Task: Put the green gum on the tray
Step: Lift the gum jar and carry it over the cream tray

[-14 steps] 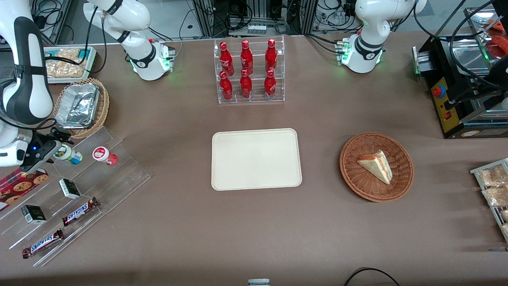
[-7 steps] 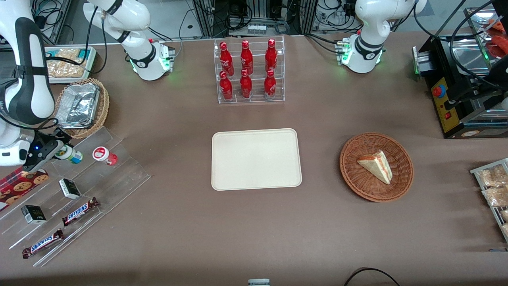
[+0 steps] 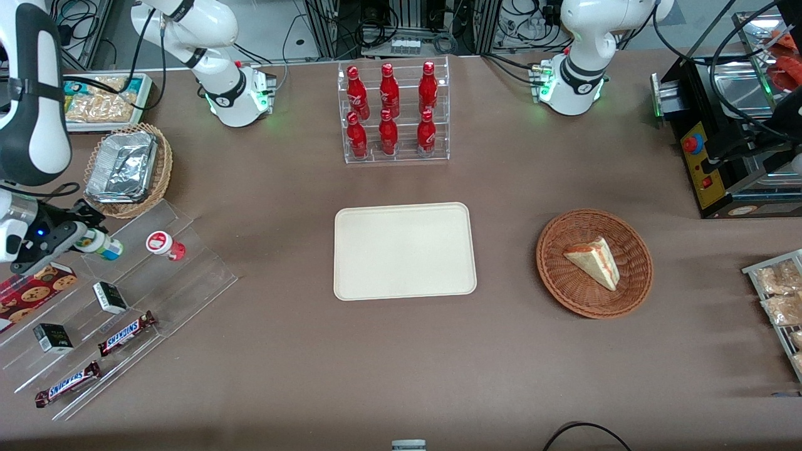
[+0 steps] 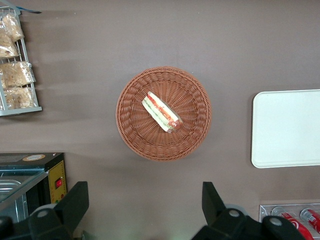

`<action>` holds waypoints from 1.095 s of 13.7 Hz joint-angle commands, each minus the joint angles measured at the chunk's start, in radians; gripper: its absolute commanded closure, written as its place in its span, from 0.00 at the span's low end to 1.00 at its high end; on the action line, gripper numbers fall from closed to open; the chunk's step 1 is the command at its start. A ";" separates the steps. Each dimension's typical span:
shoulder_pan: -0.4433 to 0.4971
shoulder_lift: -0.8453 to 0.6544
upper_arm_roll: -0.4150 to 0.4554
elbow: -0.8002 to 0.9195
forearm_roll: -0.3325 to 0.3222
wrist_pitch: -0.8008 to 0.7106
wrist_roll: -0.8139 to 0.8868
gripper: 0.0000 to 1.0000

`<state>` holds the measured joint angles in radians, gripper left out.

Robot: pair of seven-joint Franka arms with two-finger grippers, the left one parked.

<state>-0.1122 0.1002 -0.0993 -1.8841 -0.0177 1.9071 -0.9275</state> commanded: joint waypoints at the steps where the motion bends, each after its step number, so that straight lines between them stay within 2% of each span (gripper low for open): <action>1: 0.086 0.018 -0.004 0.034 0.051 -0.028 0.132 1.00; 4: 0.211 0.042 -0.004 0.036 0.068 -0.023 0.342 1.00; 7: 0.328 0.093 -0.005 0.046 0.145 0.003 0.510 1.00; 11: 0.503 0.202 -0.005 0.137 0.156 0.020 0.810 1.00; 15: 0.633 0.294 -0.005 0.180 0.217 0.119 1.048 1.00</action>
<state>0.4849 0.3315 -0.0913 -1.7610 0.1531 1.9951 0.0465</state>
